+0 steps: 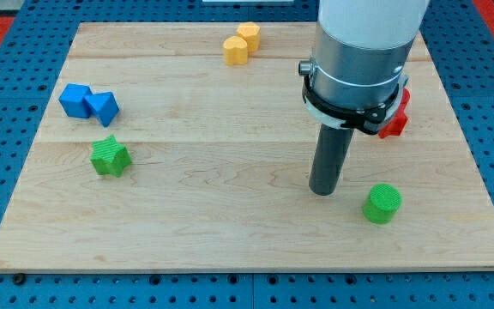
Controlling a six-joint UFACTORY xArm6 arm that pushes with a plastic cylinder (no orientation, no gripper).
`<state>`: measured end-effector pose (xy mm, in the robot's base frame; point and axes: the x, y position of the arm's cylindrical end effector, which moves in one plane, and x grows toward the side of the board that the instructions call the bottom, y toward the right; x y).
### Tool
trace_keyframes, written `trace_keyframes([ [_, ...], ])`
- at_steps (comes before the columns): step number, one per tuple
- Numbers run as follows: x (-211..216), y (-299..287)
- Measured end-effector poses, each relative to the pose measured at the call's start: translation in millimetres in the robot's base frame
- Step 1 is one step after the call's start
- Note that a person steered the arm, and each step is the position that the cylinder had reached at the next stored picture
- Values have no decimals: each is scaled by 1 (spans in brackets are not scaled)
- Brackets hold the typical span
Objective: Push the green star downwards
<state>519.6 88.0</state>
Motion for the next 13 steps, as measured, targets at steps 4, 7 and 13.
trace_keyframes([
  [4, -40, -168],
  [7, -95, -178],
  [13, -52, -240],
])
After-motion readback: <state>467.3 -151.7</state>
